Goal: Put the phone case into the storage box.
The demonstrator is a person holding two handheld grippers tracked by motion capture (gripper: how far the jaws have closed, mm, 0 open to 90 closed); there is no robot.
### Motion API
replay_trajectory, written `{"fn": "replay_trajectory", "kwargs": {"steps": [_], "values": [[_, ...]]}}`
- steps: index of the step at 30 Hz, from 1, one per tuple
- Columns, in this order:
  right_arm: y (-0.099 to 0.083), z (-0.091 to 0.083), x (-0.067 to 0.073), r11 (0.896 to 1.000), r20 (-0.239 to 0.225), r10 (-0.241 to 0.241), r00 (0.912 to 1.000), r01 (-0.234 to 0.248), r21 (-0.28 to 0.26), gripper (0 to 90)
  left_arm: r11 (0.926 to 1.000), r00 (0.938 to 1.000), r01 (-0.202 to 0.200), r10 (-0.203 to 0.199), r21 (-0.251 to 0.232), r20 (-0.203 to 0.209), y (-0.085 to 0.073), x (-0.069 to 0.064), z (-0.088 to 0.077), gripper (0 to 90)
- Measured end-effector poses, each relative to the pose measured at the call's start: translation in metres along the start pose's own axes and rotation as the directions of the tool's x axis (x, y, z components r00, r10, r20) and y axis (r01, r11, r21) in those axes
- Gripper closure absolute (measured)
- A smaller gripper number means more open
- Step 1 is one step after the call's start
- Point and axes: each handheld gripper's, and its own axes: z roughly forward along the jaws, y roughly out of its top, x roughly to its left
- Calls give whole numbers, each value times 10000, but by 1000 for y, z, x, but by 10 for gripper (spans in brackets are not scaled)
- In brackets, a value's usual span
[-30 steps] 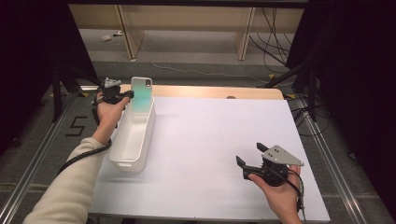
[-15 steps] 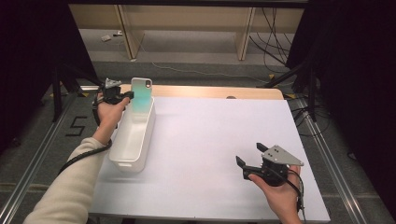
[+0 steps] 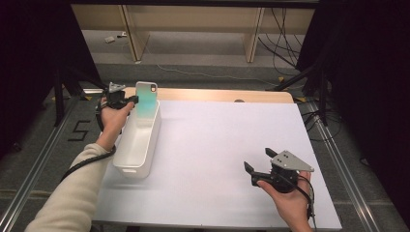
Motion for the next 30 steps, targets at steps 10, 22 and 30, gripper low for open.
{"fn": "replay_trajectory", "kwargs": {"steps": [10,22,30], "values": [[0,0,0,10000,-21,10,10000,-10,36,155,10000,10000,2,-2,81,-28,-4,0,1,847],[0,0,0,10000,-31,3,10000,-2,16,154,9999,10000,-26,27,131,-70,-5,0,3,846],[0,0,0,10000,-66,-12,10000,12,33,155,10000,9998,19,-20,-29,-179,-3,-1,2,791]]}}
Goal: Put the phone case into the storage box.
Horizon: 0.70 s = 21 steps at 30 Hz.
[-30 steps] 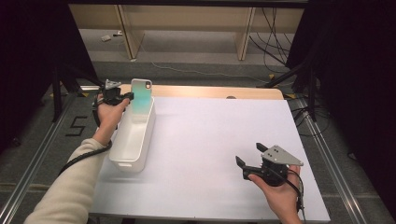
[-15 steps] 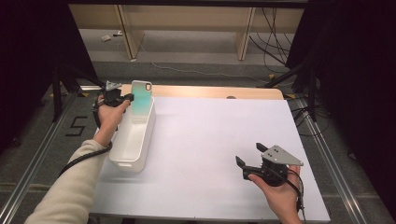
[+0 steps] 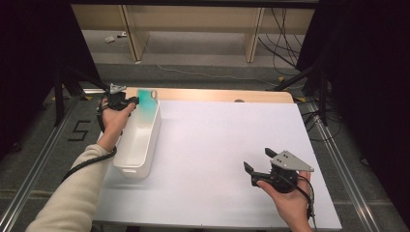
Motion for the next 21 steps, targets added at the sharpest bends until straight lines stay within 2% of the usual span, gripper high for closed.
{"fn": "replay_trajectory", "kwargs": {"steps": [3,10,13,16,19,21], "values": [[0,0,0,10000,-6,-3,10000,3,-4,155,9998,9999,-47,44,-184,-154,3,0,-3,736],[0,0,1,10000,-28,72,10000,-72,37,155,9990,9999,74,-81,-433,-149,6,0,-9,630],[0,1,1,10000,11,83,10000,-83,12,154,9987,9999,160,-160,-477,14,7,-1,-12,572],[0,1,1,10000,12,89,10000,-89,3,154,9973,9984,398,-373,-621,419,8,0,-15,482],[0,1,1,10000,-10,90,10000,-90,5,154,9963,9975,423,-378,-753,602,10,0,-19,379],[0,1,1,10000,10,87,10000,-87,5,154,9967,9962,304,-240,-758,837,10,0,-21,302]]}}
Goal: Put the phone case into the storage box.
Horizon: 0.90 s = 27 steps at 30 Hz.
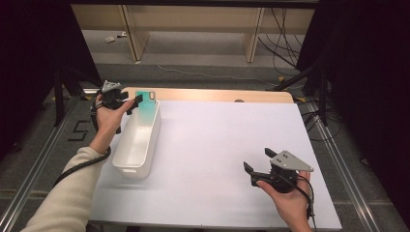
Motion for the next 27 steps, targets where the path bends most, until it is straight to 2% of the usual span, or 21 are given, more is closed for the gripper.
{"fn": "replay_trajectory", "kwargs": {"steps": [3,6,10,14,21,27], "values": [[0,1,-1,10000,26,-76,10000,76,-34,154,9998,9998,-179,178,18,110,1,-2,-4,189],[0,1,0,10000,-8,-77,10000,77,-23,153,9997,9994,-244,246,-83,262,2,-3,-10,158],[0,0,0,10000,-41,22,10000,-22,-6,153,9987,9978,-466,474,-183,463,5,-8,-18,154],[0,0,0,10000,17,-89,10000,89,9,153,9990,9959,-348,371,-287,826,6,-12,-26,155],[1,-1,-1,9999,7,-103,9999,103,-18,153,9962,9929,-766,799,-405,886,4,-19,-40,155],[1,0,0,9999,49,-105,9999,105,-35,153,9951,9895,-857,907,-490,1122,1,-25,-49,155]]}}
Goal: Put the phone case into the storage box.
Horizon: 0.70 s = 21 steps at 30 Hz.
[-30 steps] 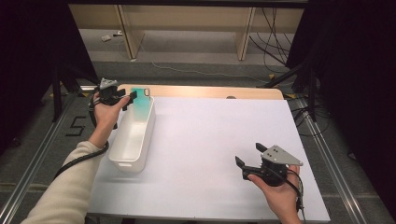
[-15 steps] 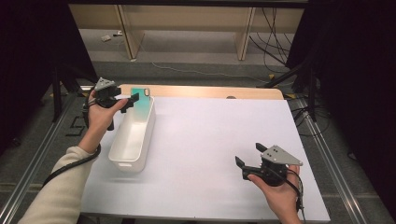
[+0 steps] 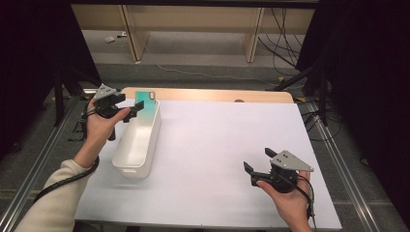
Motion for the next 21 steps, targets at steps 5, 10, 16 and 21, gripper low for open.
{"fn": "replay_trajectory", "kwargs": {"steps": [5,10,16,21], "values": [[0,0,0,10000,-47,-22,10000,22,-18,154,10000,9997,-78,78,2,221,-2,-6,-6,155],[0,0,0,10000,-40,-19,10000,19,-25,154,9998,9991,-201,202,-25,367,-5,-11,-11,155],[1,0,0,10000,-29,-21,10000,20,-16,154,9994,9975,-318,325,-122,630,-10,-20,-18,156],[1,-1,0,10000,-47,-28,10000,28,-20,154,9994,9955,-346,350,-69,886,-15,-27,-22,156]]}}
